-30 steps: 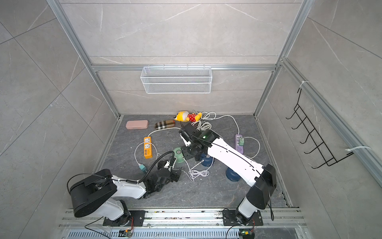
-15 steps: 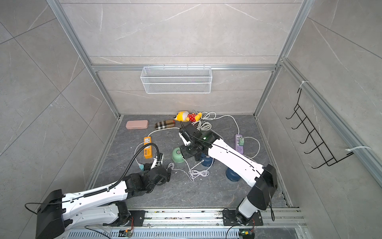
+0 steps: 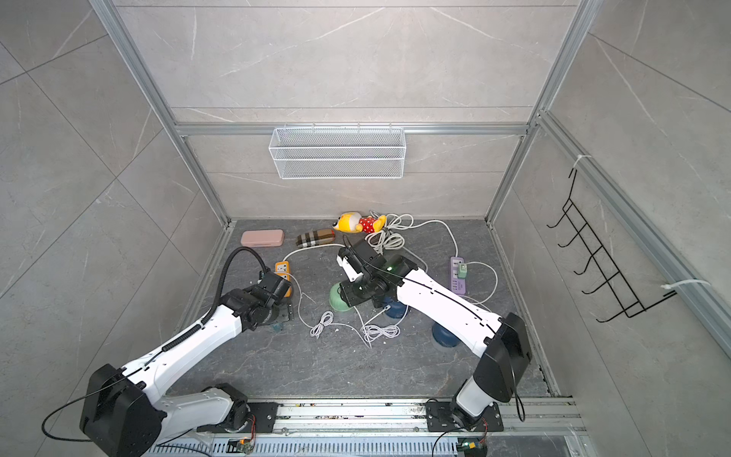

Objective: Charge the cordless meat grinders
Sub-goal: Pick up the plug from the center of the board.

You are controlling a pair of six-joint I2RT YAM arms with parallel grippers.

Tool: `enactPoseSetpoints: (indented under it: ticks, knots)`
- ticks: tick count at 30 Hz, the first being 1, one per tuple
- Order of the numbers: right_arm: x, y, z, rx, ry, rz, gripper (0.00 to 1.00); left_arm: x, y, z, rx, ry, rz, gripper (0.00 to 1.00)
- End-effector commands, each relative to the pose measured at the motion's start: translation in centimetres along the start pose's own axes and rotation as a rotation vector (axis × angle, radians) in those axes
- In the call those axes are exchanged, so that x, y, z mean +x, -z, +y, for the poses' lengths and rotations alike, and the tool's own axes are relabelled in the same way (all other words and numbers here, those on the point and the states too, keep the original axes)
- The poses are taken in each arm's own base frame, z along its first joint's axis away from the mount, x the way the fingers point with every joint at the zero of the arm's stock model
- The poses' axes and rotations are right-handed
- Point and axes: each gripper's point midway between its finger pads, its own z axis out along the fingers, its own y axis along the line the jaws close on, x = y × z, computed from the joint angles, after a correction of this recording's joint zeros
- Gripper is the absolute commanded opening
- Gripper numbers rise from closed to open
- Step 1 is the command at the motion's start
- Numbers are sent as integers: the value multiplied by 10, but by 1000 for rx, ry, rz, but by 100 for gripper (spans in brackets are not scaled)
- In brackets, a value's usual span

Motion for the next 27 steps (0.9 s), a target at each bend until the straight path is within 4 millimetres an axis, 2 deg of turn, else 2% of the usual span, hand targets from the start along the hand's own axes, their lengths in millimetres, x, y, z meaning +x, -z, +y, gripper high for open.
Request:
enactPoseSetpoints:
  ticks: [1, 3, 5, 10, 13, 19, 27]
  knots:
    - [-2, 6, 6, -38, 6, -27, 41, 7, -13, 7, 73, 69, 85, 70]
    - [-1, 3, 8, -52, 4, -21, 42, 6, -26, 14, 87, 119, 100, 65]
    - [0, 2, 10, -60, 6, -17, 42, 8, -39, 17, 88, 144, 129, 64]
    - [-2, 0, 10, -60, 10, -20, 41, 15, -63, 13, 91, 157, 184, 64]
    - [-2, -1, 10, -60, 10, -20, 41, 16, -71, 9, 98, 170, 196, 64]
    - [-4, -6, 10, -62, 9, -16, 42, 27, -77, 8, 105, 180, 231, 59]
    - [-10, -9, 14, -72, 11, -14, 42, 41, -73, 13, 110, 188, 237, 54]
